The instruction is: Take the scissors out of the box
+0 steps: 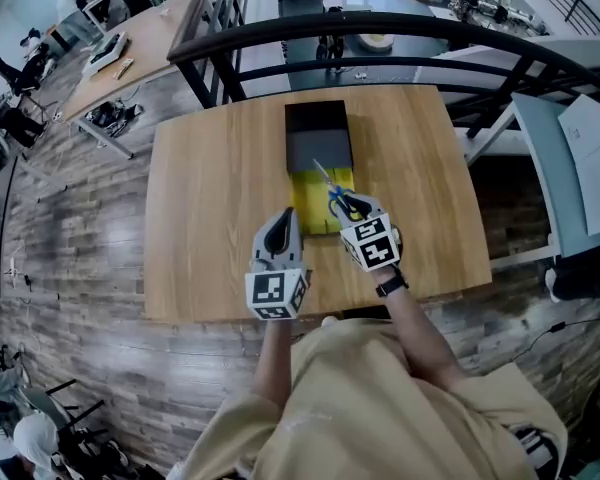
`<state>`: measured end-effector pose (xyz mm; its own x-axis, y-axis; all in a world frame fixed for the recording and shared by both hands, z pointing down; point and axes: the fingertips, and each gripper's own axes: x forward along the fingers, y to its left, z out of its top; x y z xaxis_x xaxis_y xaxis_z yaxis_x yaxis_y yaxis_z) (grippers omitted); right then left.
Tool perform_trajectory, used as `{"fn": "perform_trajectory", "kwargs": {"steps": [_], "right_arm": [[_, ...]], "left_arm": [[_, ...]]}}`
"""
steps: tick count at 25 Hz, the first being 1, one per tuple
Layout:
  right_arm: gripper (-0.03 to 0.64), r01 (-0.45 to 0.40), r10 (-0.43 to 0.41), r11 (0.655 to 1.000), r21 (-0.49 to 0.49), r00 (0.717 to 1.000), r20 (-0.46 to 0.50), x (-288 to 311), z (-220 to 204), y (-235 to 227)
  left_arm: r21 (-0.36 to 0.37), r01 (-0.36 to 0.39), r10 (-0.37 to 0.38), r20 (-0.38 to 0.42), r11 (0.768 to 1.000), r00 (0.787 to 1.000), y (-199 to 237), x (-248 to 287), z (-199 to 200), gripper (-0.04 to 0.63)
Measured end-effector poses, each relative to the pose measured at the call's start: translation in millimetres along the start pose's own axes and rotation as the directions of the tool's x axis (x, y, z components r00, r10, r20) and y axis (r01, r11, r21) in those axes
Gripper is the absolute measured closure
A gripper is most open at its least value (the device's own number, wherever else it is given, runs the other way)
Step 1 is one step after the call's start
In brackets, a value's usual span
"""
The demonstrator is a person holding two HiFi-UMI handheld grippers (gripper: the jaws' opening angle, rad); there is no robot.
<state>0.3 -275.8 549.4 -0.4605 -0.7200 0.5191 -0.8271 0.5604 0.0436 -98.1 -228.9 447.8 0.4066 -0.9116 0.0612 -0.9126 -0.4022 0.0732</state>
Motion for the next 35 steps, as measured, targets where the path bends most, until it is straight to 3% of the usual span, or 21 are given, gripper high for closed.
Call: {"fn": "perform_trajectory", "kwargs": {"steps": [12, 17, 25, 35], "right_arm": [[0.534, 0.081, -0.087, 0.996, 0.032, 0.956, 0.281, -91.7, 68.2, -2.3], [0.534, 0.111, -0.094, 0.993, -0.03, 0.934, 0.345, -112.0, 79.2, 9.9], [0.534, 0.14, -0.116, 0.99, -0.013, 0.865, 0.488, -148.5, 105.7, 19.2], [0.534, 0.158, -0.131, 0.987, -0.004, 0.836, 0.533, -161.1, 123.6, 13.8]], "left_arm": [[0.065, 0.031, -0.037, 0.096, 0.997, 0.995, -22.8, -27.2, 42.0, 0.584], [0.085, 0.028, -0.039, 0.13, 0.996, 0.991, -25.5, -37.4, 56.1, 0.584], [0.109, 0.021, -0.04, 0.177, 0.994, 0.983, -26.9, -44.5, 80.4, 0.584], [0.094, 0.023, -0.042, 0.206, 0.995, 0.978, -28.5, -37.7, 98.7, 0.584]]}}
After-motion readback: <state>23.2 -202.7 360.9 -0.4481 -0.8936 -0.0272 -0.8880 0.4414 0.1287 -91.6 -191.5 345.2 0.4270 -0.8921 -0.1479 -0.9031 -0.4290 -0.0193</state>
